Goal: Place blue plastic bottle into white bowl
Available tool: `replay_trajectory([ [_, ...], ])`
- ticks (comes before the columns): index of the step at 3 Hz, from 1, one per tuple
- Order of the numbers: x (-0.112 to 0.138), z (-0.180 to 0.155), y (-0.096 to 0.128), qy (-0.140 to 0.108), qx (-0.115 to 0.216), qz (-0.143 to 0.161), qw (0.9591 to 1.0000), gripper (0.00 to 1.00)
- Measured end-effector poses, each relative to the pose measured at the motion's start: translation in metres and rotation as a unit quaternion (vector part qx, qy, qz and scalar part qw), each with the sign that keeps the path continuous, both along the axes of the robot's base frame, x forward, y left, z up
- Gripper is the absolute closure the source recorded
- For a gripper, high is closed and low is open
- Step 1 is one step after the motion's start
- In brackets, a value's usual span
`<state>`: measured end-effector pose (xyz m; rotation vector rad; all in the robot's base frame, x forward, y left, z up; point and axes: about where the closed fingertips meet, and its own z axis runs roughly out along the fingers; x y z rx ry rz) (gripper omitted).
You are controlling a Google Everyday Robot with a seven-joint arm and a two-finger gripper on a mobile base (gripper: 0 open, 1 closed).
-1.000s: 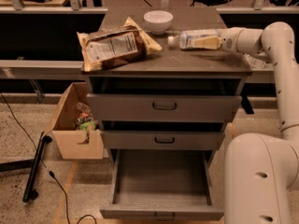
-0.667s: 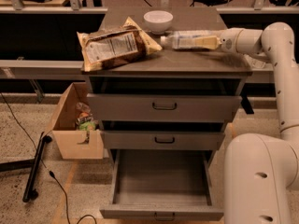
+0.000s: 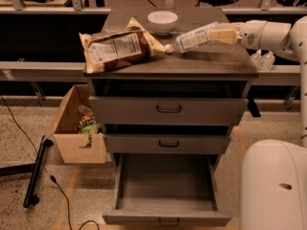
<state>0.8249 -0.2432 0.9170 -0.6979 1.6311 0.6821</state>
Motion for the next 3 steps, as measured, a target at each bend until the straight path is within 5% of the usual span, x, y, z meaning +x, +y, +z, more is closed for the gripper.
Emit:
replay_trajectory([
  [1, -0.030, 0.034, -0.014, 0.001, 0.028, 0.011, 0.9995, 1.00],
  [3, -0.049, 0.080, -0.023, -0.001, 0.102, -0.031, 0.9943, 1.00],
])
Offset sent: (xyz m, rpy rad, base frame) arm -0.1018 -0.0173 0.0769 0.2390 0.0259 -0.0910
